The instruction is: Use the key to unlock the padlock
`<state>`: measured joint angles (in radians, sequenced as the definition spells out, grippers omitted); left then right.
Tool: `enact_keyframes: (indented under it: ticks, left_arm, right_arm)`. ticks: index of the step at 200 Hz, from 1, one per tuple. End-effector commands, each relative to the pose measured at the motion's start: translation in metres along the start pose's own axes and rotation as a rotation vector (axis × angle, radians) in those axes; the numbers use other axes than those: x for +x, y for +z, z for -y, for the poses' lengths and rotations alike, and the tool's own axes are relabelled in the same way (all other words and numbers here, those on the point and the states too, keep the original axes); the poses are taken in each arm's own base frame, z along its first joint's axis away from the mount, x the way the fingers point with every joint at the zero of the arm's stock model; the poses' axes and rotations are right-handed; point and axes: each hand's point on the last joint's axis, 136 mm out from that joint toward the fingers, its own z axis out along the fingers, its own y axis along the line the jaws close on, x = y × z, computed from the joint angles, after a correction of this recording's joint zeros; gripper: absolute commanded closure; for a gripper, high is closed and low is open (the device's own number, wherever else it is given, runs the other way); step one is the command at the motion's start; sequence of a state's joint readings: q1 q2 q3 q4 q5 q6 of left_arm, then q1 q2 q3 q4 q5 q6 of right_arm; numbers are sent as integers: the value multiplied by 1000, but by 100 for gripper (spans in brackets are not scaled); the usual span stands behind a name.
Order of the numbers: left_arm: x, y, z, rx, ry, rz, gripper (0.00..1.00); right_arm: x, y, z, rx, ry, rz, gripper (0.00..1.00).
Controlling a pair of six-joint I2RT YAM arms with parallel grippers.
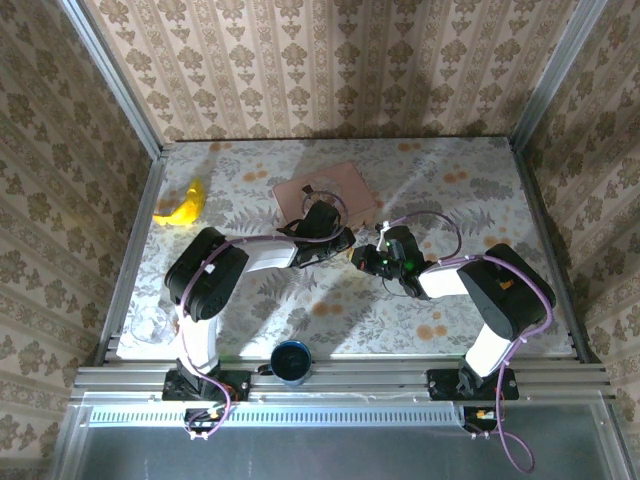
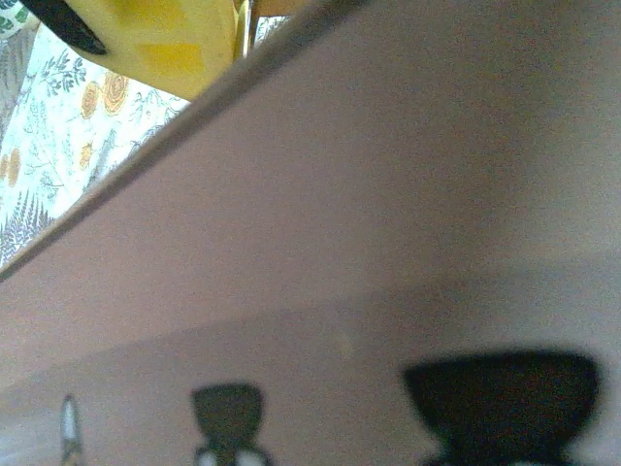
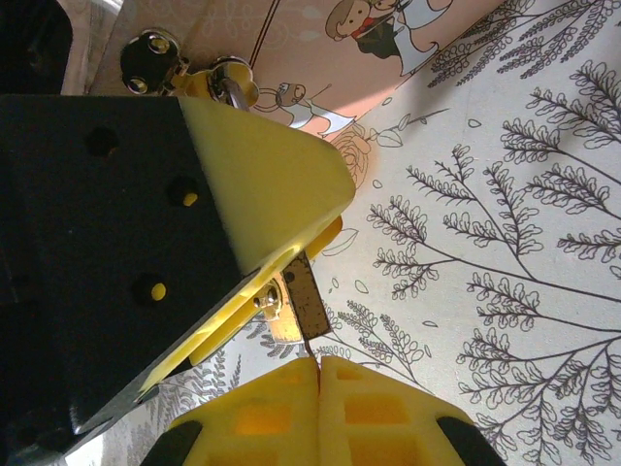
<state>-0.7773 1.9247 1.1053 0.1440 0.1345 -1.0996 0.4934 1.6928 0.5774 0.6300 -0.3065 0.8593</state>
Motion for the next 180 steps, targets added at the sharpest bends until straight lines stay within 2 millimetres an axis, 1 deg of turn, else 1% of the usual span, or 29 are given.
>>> enact_keyframes:
  ticks: [1,54,69,94,114,150,180]
  left_arm:
    - [12,-3,15,46,19,-50,100]
    - [21,-2,21,57,35,-79,100]
    - [23,-3,21,58,39,-83,100]
    - [28,-1,23,62,43,-97,100]
    - [31,0,24,63,44,-109,100]
    - [32,-1,22,62,43,-108,100]
    - [32,-2,21,58,43,-108,100]
  right_arm:
    - [-13,5,-19,-71,-20,39,100]
    - [-30,9,-27,-109,-15,74,100]
    - [-35,12,-32,-136,-16,81,100]
    - [-38,17,-44,-200,-22,79,100]
    - [-43,17,-52,-255,-18,103,100]
    - [-52,13,-45,-247,8,143,100]
    - [-59,6,-44,-217,-13,171,100]
